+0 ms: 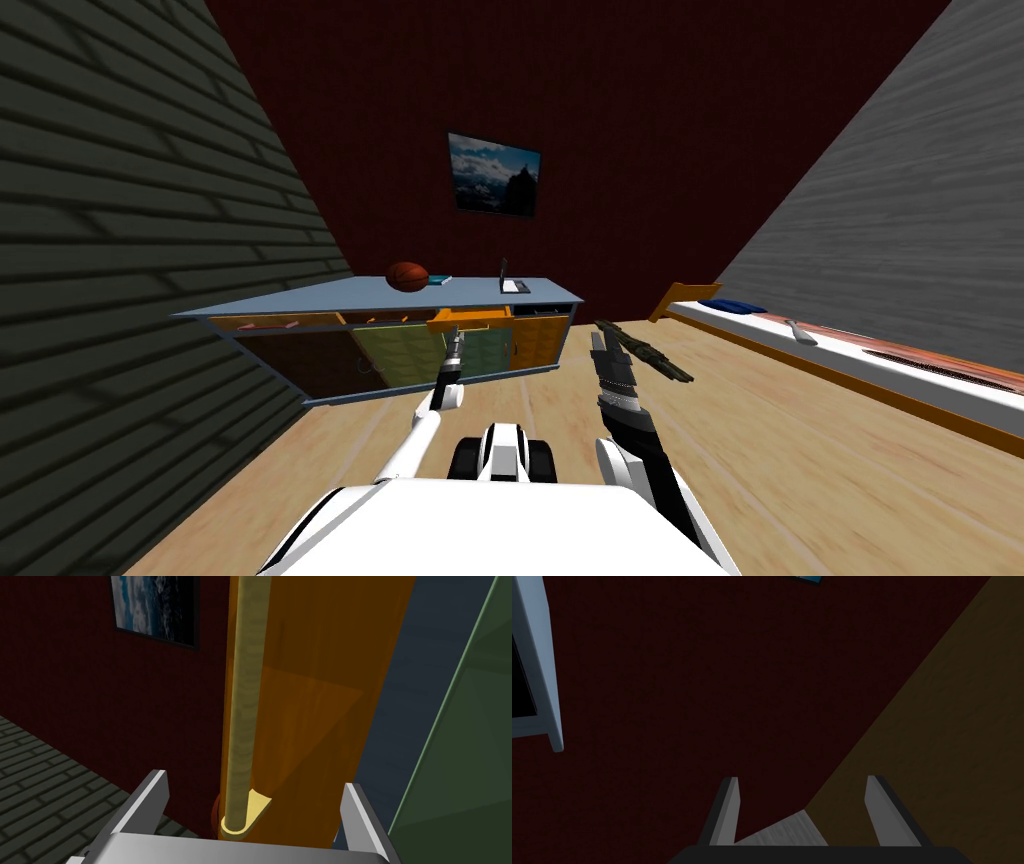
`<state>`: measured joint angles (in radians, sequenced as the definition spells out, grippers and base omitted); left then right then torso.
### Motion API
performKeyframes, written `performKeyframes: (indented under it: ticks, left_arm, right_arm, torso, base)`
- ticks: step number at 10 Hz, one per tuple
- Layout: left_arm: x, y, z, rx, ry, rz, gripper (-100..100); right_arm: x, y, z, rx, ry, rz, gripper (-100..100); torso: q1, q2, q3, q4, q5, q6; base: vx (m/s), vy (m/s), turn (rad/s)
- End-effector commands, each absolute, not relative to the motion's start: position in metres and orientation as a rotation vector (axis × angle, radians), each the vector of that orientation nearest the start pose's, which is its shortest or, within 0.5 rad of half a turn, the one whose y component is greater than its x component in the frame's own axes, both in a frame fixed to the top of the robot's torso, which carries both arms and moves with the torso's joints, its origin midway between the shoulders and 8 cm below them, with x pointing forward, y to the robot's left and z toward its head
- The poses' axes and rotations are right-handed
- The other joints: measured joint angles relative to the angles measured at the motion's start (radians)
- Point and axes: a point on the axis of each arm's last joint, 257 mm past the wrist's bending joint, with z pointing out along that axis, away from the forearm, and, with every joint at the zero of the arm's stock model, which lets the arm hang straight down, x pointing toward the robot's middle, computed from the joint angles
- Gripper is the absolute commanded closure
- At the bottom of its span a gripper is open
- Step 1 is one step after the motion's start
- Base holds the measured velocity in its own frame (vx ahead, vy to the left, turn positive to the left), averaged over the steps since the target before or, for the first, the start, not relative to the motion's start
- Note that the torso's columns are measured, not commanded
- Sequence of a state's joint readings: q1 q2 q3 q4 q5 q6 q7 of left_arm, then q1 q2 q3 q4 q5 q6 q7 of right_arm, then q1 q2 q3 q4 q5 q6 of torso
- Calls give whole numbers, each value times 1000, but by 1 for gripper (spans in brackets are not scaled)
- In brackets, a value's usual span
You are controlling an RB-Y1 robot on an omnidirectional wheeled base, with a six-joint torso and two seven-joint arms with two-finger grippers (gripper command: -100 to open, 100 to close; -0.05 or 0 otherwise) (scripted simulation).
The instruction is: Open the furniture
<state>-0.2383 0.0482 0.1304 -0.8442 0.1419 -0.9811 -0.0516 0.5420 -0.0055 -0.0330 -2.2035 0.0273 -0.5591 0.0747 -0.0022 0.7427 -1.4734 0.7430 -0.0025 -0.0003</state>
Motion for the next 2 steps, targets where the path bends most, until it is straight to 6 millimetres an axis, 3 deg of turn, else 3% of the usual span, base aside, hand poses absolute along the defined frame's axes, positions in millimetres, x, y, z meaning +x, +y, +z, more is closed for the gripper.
performKeyframes:
  ticks: [1,2]
  left_arm:
    - [526,288,-214,-934,737,-1294,0]
    - [526,288,-216,-937,740,-1293,0]
  right_arm:
    - [343,-293,-12,645,689,1157,0]
    - [343,-293,-12,645,689,1157,0]
  torso:
    - [1,-1,-1,-1,1,0]
    - [1,-2,-1,-2,1,0]
  base:
    - [0,0,0]
    - [0,0,0]
